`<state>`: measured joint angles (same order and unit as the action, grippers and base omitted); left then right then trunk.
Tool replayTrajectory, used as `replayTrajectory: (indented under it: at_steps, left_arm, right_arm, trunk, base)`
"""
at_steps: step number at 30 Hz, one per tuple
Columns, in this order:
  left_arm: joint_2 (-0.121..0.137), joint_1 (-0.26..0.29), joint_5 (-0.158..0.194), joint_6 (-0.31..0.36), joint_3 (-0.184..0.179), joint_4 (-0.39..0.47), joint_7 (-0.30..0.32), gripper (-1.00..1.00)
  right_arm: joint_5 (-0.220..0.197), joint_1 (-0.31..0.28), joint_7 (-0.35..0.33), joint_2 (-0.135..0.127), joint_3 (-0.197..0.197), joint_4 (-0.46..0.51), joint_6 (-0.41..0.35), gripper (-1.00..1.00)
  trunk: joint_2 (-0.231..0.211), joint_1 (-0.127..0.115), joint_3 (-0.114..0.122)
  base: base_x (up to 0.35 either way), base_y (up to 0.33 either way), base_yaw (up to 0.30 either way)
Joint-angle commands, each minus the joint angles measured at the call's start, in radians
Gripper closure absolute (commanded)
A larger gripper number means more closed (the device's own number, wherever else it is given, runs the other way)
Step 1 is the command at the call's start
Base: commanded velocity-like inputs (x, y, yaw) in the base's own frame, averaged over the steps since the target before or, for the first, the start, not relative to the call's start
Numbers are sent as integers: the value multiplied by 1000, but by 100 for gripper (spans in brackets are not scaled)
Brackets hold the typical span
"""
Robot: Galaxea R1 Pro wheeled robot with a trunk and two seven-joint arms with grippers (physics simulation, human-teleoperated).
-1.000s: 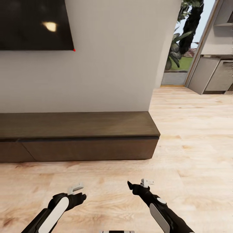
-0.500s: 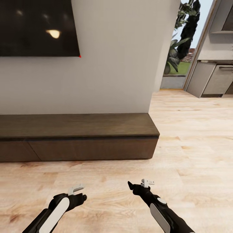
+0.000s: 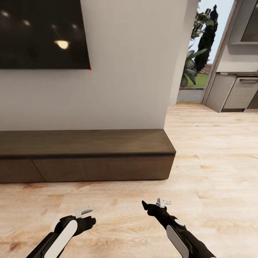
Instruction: Place each of the two pumpkins and all three candles from the living room inside a cabinet in the living room (use any cabinet), then make sure every cabinet is closed, and position the cauldron so it is next to a table in the living room.
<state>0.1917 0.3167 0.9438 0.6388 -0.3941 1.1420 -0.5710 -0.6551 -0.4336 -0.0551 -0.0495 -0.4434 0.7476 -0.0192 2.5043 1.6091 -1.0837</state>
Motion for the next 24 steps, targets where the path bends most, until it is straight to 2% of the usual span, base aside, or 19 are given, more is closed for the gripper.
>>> replayTrajectory:
  at_steps: [1, 20, 24]
  left_arm:
    - [1, 1, 10, -1, -3, 1, -10, -100]
    - [0, 1, 9, -1, -2, 1, -10, -100]
    - [0, 1, 11, -2, -2, -4, -10, -100]
  right_arm:
    - [-9, -1, 0, -1, -3, 1, -2, -100]
    - [-8, -1, -1, 1, -3, -16, 2, -100]
    - [-4, -1, -1, 6, -3, -36, 2, -100]
  trunk:
    - [0, -1, 1]
    - [-5, -10, 44]
    - [-33, -25, 50]
  base:
    - [0, 0, 0]
    - [0, 0, 0]
    - [0, 0, 0]
